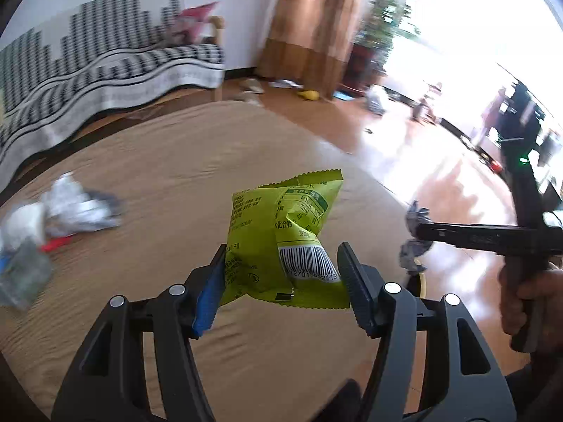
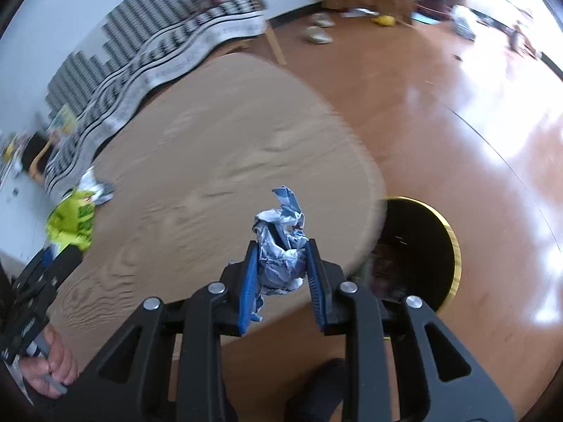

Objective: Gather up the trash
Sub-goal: 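Carry both items over the bin and open both tools to drop them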

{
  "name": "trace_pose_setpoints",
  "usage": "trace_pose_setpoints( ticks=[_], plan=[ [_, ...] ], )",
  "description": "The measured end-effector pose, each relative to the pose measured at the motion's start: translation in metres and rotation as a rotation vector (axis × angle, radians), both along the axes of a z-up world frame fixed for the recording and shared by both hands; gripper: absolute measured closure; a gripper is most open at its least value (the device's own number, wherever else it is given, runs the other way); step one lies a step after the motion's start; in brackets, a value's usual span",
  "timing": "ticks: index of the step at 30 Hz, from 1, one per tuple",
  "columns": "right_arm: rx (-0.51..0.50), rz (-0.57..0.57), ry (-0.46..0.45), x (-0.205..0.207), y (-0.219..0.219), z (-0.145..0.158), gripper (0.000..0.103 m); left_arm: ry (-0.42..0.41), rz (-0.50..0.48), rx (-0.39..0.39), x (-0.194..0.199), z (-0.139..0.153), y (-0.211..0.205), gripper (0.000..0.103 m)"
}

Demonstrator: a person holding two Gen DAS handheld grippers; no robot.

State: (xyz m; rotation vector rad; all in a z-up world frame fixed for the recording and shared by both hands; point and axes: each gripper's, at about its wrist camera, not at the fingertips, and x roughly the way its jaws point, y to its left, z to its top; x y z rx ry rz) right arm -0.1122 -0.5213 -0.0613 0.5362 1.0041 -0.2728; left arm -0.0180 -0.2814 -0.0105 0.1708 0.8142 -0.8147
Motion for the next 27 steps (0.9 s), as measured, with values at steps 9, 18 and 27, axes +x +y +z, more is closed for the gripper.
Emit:
trace_pose_setpoints(
  ticks=[9, 18, 27],
  plan=[
    [0.015, -0.144, 0.109, -0.058, -0.074, -0.044, 0.076, 0.010, -0.193, 0.000, -0.062, -0.013, -0.094, 0.042],
    [0.055, -0.174, 0.153, -0.069, -0.095, -0.071, 0.076, 0.027, -0.268, 0.009, -0.082, -0.029, -0.138, 0.042],
    [0.042, -0.197, 0.120, -0.071, -0.101, -0.063, 0.021, 0.049, -0.271, 0.024, -0.075, -0.037, -0.151, 0.042]
  ],
)
